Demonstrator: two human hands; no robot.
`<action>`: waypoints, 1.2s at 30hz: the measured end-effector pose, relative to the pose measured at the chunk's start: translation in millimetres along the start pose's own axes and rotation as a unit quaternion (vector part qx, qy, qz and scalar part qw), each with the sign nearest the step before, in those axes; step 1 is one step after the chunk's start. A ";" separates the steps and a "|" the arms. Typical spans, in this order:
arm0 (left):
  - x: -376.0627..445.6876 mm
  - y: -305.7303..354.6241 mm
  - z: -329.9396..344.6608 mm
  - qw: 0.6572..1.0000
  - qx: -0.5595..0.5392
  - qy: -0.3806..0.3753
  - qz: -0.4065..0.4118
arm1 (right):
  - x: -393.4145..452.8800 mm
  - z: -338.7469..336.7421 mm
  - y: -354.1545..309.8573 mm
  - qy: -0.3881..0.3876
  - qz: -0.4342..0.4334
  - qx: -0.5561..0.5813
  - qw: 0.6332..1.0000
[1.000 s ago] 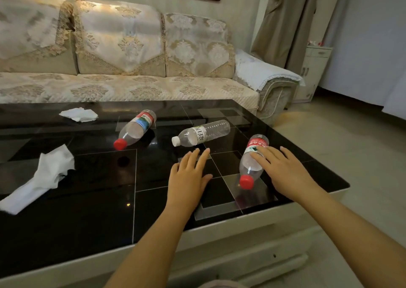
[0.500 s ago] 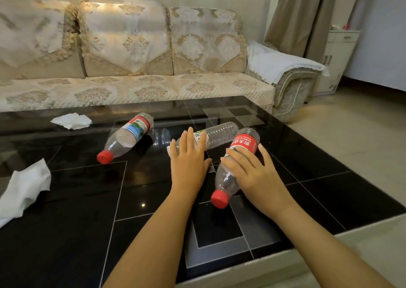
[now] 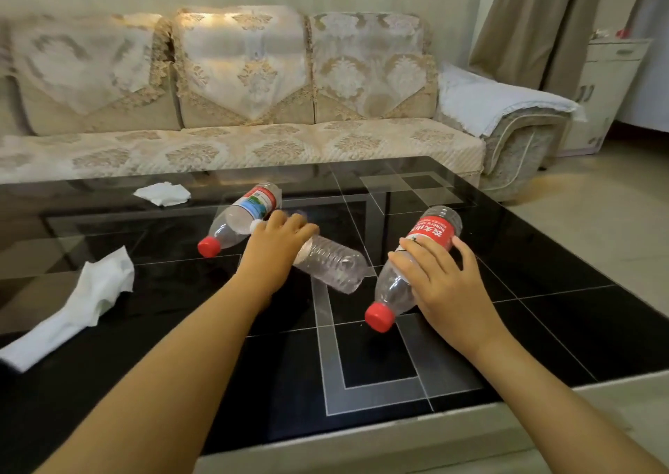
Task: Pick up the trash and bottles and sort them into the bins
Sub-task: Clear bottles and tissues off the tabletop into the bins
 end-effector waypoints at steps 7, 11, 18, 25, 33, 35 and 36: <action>-64.7 -29.5 -13.1 0.792 -0.582 -0.055 -0.176 | -9.3 -7.0 -28.7 -0.030 -0.023 0.011 0.999; -90.3 -30.2 -32.4 0.772 -0.588 -0.098 -0.221 | -16.9 -18.0 -55.5 -0.038 -0.032 0.029 0.998; -151.4 -15.4 -57.6 0.736 -0.539 -0.263 -0.314 | -51.8 -47.5 -116.5 0.057 0.032 0.190 0.980; -211.8 7.9 -108.3 0.654 -0.698 -0.096 -0.275 | -85.1 -104.1 -156.0 0.100 0.072 0.324 0.938; -293.8 64.0 -110.9 0.632 -0.735 -0.084 -0.231 | -145.6 -136.5 -191.6 0.047 0.104 0.334 0.936; -308.8 77.0 -106.3 0.624 -0.738 -0.080 -0.246 | -165.7 -125.5 -192.7 0.006 0.155 0.366 0.918; -315.8 83.0 -103.4 0.627 -0.732 -0.083 -0.252 | -176.5 -119.6 -191.6 -0.007 0.191 0.394 0.899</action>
Point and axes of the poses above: each hand's wrist, its own x-axis towards the middle knuckle, its own z-axis out of the palm, y = z × x, the point moved 5 cm from there along x, towards the middle knuckle, and after that the axes turned 15 degrees about x, right-handed, at the moved point
